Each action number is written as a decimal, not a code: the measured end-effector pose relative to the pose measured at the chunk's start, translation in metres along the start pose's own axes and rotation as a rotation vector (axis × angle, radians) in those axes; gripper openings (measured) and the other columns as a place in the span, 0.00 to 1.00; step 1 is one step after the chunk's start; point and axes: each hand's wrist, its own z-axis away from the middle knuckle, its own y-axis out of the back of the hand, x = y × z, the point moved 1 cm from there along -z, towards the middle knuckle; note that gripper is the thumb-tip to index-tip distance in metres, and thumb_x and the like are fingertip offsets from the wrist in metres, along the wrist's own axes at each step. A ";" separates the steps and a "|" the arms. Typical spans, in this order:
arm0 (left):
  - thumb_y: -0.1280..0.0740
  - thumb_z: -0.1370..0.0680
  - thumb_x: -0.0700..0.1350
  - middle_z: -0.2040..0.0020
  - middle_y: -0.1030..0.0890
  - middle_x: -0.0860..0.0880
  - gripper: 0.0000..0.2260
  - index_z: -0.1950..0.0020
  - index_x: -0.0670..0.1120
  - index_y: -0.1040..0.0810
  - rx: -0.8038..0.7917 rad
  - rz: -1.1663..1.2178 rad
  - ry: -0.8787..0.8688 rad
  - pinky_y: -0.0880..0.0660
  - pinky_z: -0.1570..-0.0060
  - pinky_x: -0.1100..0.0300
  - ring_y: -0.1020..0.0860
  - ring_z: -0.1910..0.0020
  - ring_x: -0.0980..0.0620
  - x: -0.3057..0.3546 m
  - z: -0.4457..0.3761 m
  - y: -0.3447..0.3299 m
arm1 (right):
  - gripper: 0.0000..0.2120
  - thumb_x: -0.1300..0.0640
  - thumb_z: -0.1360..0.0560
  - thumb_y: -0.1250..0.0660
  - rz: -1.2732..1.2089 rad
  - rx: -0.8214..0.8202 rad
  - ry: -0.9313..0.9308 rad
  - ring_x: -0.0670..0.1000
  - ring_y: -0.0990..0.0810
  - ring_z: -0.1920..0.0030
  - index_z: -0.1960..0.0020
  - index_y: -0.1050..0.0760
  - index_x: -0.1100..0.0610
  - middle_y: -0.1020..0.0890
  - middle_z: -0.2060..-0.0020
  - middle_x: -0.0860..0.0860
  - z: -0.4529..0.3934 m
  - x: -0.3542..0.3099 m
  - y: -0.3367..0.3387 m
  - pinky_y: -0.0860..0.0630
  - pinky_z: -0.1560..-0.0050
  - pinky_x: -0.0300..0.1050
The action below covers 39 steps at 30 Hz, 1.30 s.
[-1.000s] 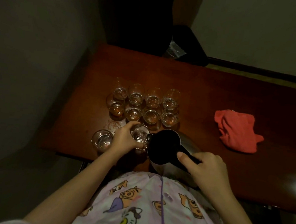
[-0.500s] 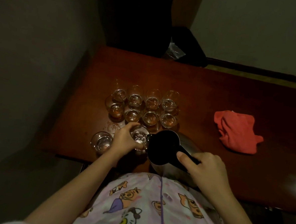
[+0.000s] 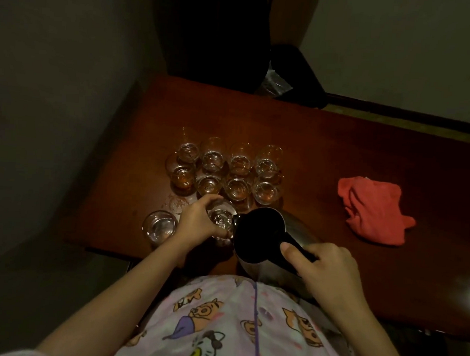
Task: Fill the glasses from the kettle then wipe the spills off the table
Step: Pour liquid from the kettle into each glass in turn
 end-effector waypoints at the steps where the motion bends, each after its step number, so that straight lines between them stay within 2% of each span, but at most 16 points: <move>1: 0.20 0.43 0.41 0.45 0.22 0.53 0.35 0.37 0.50 0.26 -0.004 -0.006 -0.001 0.33 0.56 0.71 0.26 0.48 0.57 0.000 0.000 0.000 | 0.26 0.40 0.30 0.35 0.000 -0.003 -0.001 0.51 0.34 0.79 0.75 0.29 0.61 0.33 0.82 0.51 0.000 -0.001 0.000 0.42 0.73 0.44; 8: 0.20 0.42 0.39 0.48 0.23 0.55 0.35 0.37 0.49 0.25 -0.023 0.014 0.006 0.36 0.63 0.83 0.28 0.49 0.59 0.000 0.001 0.001 | 0.26 0.41 0.29 0.35 0.004 -0.012 0.000 0.50 0.35 0.79 0.77 0.32 0.58 0.34 0.83 0.51 0.002 -0.003 0.002 0.43 0.74 0.43; 18: 0.20 0.44 0.39 0.49 0.22 0.55 0.34 0.39 0.48 0.25 -0.015 0.029 0.011 0.34 0.61 0.81 0.26 0.49 0.59 -0.001 -0.001 0.000 | 0.27 0.40 0.30 0.35 0.016 -0.008 -0.016 0.50 0.35 0.79 0.74 0.28 0.62 0.33 0.82 0.50 0.002 -0.006 0.001 0.44 0.74 0.43; 25: 0.20 0.44 0.40 0.50 0.23 0.56 0.34 0.39 0.49 0.24 0.001 0.015 0.008 0.35 0.59 0.79 0.26 0.49 0.59 0.000 -0.002 -0.002 | 0.26 0.40 0.29 0.35 0.006 -0.013 -0.017 0.49 0.35 0.80 0.76 0.30 0.59 0.34 0.83 0.50 0.003 -0.005 0.003 0.43 0.75 0.43; 29: 0.19 0.44 0.42 0.48 0.23 0.55 0.36 0.38 0.50 0.25 -0.002 -0.003 0.012 0.31 0.53 0.67 0.26 0.49 0.56 0.000 -0.001 -0.003 | 0.27 0.39 0.29 0.36 0.010 -0.019 -0.022 0.48 0.36 0.80 0.75 0.29 0.60 0.34 0.83 0.50 0.004 -0.004 0.003 0.44 0.75 0.42; 36: 0.19 0.44 0.42 0.48 0.23 0.54 0.36 0.38 0.50 0.25 -0.003 0.002 0.024 0.28 0.48 0.62 0.26 0.48 0.56 0.001 -0.001 -0.005 | 0.27 0.39 0.30 0.36 -0.003 -0.014 -0.025 0.49 0.36 0.80 0.76 0.31 0.60 0.34 0.83 0.50 0.006 -0.002 0.003 0.44 0.74 0.43; 39: 0.19 0.45 0.43 0.47 0.21 0.53 0.36 0.38 0.51 0.25 -0.004 0.005 0.026 0.25 0.46 0.58 0.23 0.49 0.54 0.000 -0.001 -0.006 | 0.27 0.39 0.30 0.36 0.006 -0.006 -0.020 0.48 0.37 0.81 0.77 0.33 0.58 0.35 0.83 0.50 0.007 -0.001 0.004 0.44 0.75 0.41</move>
